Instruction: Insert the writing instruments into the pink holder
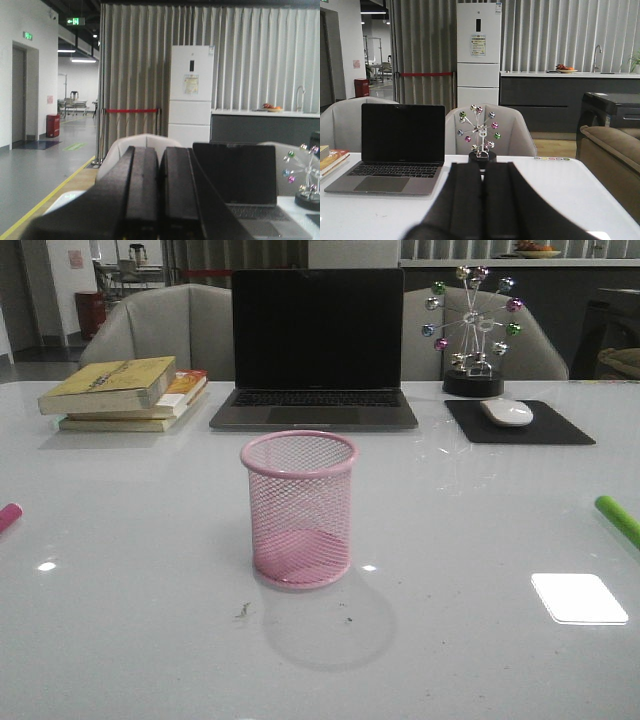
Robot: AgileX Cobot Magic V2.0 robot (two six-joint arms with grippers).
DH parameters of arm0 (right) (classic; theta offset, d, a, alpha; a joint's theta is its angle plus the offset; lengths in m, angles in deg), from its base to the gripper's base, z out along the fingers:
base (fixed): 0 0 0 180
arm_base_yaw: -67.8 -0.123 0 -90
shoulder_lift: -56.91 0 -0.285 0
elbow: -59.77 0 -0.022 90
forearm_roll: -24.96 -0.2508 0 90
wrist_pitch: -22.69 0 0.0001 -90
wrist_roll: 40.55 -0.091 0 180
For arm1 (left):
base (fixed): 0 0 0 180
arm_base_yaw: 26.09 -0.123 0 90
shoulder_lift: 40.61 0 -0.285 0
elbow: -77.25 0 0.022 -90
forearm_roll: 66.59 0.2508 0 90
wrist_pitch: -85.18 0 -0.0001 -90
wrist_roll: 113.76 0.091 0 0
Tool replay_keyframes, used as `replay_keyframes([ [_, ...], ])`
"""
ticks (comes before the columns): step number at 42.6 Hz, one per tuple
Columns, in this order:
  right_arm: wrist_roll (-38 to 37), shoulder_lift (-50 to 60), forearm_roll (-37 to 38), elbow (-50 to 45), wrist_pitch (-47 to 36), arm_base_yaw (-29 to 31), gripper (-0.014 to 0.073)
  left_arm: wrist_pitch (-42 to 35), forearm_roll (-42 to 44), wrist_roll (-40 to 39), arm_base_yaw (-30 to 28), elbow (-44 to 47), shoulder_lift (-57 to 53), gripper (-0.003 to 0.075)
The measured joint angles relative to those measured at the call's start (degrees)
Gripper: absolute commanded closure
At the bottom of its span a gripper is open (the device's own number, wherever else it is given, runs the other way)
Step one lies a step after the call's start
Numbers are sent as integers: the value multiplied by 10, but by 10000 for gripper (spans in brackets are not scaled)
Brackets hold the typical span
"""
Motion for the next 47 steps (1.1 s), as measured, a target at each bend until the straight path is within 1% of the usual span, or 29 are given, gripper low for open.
replay_keyframes([
  [4,0,-43,0,61,42,0,537,51,-1,0,0,-72,38,627],
  [8,0,-88,1,114,82,0,537,122,-6,0,0,-135,86,627],
  [14,0,-152,1,164,137,0,537,211,-24,0,0,-189,155,627],
  [25,0,-255,1,172,254,0,537,308,-27,0,0,-190,261,627],
  [32,0,-316,2,172,296,0,537,327,-27,0,0,-189,317,627],
  [34,0,-335,2,172,302,0,533,331,-27,0,0,-189,333,615],
  [36,0,-352,2,172,307,0,509,334,-27,0,0,-189,348,584],
  [38,0,-367,2,172,311,0,455,335,-24,0,0,-189,360,516],
  [39,0,-377,2,172,313,0,403,336,-22,0,0,-189,367,476],
  [41,0,-390,2,172,315,0,309,337,-19,1,0,-189,377,365],
  [42,0,-399,2,172,315,0,243,337,-16,2,0,-189,383,316],
  [43,0,-407,2,172,316,0,197,337,-16,6,0,-189,388,258],
  [45,0,-418,2,172,316,0,98,340,-15,11,0,-189,395,185],
  [47,0,-431,2,172,316,0,60,341,-15,13,0,-189,399,158],
])
